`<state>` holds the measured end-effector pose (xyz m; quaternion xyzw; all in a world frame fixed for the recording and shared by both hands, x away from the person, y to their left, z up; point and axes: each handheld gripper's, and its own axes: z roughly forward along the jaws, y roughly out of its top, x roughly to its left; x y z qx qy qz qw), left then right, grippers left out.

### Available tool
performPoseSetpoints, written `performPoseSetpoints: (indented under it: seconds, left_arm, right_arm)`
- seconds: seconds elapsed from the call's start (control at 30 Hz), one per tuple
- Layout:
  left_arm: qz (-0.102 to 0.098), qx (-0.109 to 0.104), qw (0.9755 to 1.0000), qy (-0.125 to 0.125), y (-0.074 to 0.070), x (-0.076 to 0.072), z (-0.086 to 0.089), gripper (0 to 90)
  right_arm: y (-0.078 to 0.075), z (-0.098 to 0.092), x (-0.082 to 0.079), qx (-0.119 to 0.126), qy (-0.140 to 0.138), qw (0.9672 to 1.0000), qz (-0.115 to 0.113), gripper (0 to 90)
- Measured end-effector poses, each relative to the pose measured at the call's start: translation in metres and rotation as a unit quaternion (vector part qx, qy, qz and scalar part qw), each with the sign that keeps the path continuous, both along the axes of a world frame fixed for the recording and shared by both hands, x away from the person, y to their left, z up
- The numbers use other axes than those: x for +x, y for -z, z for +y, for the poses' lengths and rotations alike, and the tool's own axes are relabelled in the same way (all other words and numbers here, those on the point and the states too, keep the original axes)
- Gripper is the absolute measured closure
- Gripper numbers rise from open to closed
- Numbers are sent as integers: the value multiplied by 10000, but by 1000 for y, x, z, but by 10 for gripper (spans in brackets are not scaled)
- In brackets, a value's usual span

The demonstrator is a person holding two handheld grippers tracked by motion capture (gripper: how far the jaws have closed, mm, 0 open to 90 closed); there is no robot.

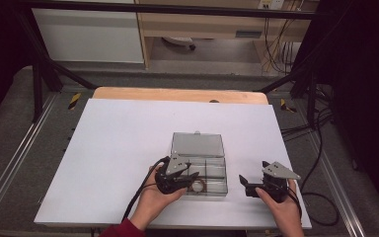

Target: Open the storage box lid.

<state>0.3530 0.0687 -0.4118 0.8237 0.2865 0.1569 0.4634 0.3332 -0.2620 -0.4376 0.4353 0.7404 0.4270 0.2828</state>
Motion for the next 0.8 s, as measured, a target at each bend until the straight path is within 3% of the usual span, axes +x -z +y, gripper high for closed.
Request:
performPoseSetpoints:
  seconds: [0.2, 0.57, 0.8]
  left_arm:
    - [7, -370, 9990, -258, -7, 6, 16, 366]
    - [85, -367, 9983, -449, -6, 8, 23, 218]
    - [-43, -506, 9968, -616, -9, 14, 28, 189]
  right_arm:
    - [1, 1, 5, 85, 107, 9999, 50, 38]
    - [4, 4, 13, 81, 17, 9999, 102, 58]
    - [3, 2, 18, 155, -24, 9999, 61, 127]
